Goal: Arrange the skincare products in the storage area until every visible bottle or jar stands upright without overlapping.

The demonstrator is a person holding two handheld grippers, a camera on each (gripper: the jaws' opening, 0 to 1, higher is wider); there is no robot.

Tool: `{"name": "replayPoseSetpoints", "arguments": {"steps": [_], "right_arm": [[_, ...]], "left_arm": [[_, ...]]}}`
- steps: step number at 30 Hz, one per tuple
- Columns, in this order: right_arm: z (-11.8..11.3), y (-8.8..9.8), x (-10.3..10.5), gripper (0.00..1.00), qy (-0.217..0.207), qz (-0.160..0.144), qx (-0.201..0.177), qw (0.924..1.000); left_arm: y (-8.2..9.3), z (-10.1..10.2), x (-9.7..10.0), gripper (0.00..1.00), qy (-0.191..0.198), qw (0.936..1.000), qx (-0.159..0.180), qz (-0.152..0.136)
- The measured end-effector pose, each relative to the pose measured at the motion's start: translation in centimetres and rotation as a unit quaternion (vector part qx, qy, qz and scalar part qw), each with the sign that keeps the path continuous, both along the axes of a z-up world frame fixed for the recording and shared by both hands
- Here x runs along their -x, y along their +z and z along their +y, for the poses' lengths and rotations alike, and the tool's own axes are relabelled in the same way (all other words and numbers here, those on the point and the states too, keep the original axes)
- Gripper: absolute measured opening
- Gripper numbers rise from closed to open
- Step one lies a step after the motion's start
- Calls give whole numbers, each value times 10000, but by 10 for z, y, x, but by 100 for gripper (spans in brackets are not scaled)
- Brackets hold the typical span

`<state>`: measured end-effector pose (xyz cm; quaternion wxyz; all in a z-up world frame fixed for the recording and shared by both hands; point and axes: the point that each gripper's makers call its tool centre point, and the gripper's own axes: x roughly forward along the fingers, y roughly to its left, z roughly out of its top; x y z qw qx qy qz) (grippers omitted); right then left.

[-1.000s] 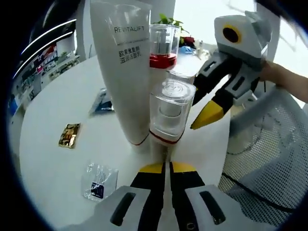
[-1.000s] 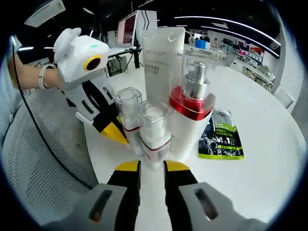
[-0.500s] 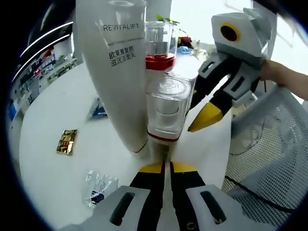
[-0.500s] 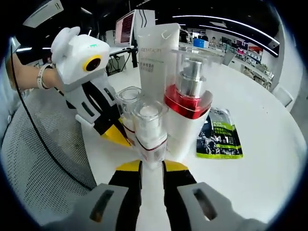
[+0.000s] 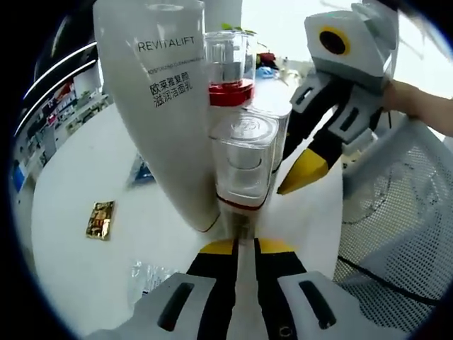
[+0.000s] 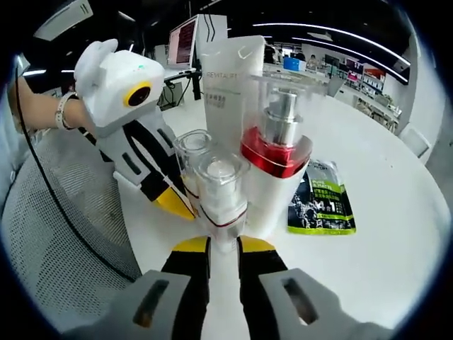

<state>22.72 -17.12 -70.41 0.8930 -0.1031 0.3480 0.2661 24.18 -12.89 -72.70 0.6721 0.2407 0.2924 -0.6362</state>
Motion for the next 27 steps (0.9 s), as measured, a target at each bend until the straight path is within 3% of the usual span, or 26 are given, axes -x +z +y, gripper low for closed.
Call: {"name": "replayPoseSetpoints", "arguments": {"steps": [27], "right_arm": [[-2, -1, -3, 14, -58, 8, 23, 10000]], "left_arm": [[-2, 0, -3, 6, 76, 10000, -36, 12]]}}
